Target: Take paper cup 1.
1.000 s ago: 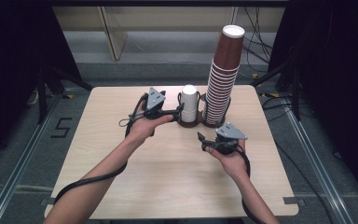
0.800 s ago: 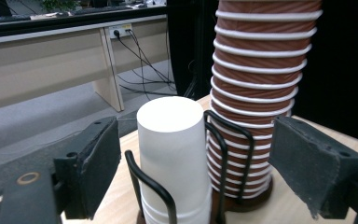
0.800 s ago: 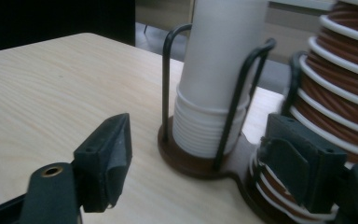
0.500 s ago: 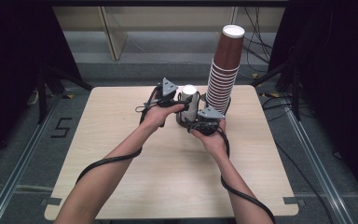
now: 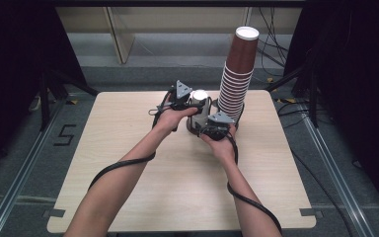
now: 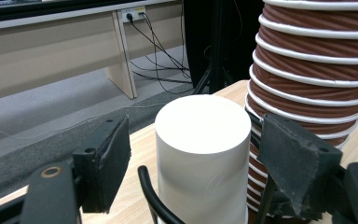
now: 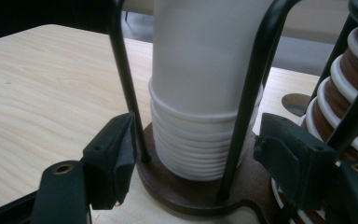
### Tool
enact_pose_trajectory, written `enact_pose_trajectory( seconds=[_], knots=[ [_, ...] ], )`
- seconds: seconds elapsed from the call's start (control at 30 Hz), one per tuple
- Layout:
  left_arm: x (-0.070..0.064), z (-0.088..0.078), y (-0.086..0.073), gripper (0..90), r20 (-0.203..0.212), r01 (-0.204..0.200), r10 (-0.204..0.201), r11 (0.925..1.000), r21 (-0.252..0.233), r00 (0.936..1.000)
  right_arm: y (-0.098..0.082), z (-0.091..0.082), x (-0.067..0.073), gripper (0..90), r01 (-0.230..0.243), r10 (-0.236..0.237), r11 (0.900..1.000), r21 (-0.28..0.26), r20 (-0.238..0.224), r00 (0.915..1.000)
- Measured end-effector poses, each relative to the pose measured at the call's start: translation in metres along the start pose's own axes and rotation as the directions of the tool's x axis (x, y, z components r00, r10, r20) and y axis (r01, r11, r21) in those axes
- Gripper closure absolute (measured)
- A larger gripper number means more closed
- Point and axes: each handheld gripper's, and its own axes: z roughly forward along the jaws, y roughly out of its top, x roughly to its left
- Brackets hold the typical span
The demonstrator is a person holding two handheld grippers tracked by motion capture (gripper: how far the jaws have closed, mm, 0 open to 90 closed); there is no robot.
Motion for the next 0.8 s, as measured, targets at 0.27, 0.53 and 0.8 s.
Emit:
enact_pose_trajectory(
  seconds=[0.27,0.53,0.8],
  knots=[
    [0.004,0.006,-0.002,26.1,0.008,-0.002,0.002,0.9999,0.017,1.0000,0.001,0.007,0.003,29.2,0.010,-0.010,1.000,0.001,0.002,0.9999],
    [0.003,0.011,-0.002,26.9,0.026,-0.017,0.017,0.9997,0.016,0.9995,0.002,0.013,0.005,29.0,0.012,-0.011,1.000,-0.017,0.020,0.9997],
    [-0.001,0.017,-0.006,28.4,0.045,-0.035,0.034,0.9993,0.013,0.9984,-0.001,0.019,0.003,27.3,0.015,-0.014,0.999,-0.029,0.029,0.9995]
  ],
)
